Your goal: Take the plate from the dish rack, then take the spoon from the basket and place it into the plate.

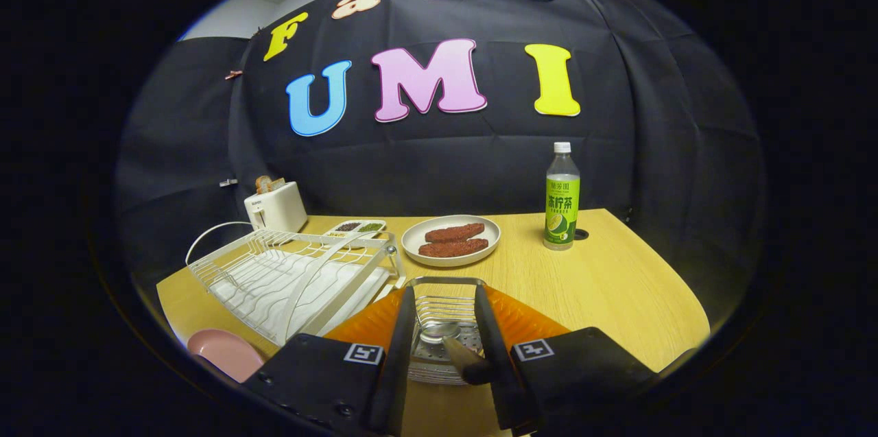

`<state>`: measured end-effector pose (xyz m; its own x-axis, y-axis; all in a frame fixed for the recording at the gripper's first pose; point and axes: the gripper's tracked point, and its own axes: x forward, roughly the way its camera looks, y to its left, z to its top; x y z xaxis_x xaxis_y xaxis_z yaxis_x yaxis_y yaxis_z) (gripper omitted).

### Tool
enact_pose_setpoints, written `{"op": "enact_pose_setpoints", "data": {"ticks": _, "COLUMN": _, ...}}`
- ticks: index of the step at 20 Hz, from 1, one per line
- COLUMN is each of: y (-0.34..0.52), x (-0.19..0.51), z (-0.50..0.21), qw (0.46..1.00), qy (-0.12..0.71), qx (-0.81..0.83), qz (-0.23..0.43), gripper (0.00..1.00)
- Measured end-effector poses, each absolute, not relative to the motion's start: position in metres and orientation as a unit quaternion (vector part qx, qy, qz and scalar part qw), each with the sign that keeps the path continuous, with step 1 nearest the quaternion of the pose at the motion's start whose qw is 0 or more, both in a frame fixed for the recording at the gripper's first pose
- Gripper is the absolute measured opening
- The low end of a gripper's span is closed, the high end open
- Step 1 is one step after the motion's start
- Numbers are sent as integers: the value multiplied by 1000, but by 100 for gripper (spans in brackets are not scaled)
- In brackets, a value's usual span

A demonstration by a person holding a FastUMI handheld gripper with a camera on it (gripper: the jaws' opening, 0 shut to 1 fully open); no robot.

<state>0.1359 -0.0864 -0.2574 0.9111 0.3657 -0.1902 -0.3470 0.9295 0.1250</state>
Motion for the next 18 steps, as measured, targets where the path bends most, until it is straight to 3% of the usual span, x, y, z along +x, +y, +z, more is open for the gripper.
{"op": "enact_pose_setpoints", "data": {"ticks": 3, "y": -87, "x": 136, "z": -257, "qw": 978, "qy": 96, "qx": 42, "qz": 180, "gripper": 54}}
{"op": "enact_pose_setpoints", "data": {"ticks": 5, "y": -93, "x": 138, "z": -254, "qw": 982, "qy": 84, "qx": 32, "qz": 166, "gripper": 35}}
{"op": "enact_pose_setpoints", "data": {"ticks": 7, "y": -88, "x": 138, "z": -253, "qw": 982, "qy": 80, "qx": 29, "qz": 171, "gripper": 24}}
{"op": "enact_pose_setpoints", "data": {"ticks": 18, "y": -78, "x": 141, "z": -230, "qw": 979, "qy": 76, "qx": 10, "qz": 190, "gripper": 19}}
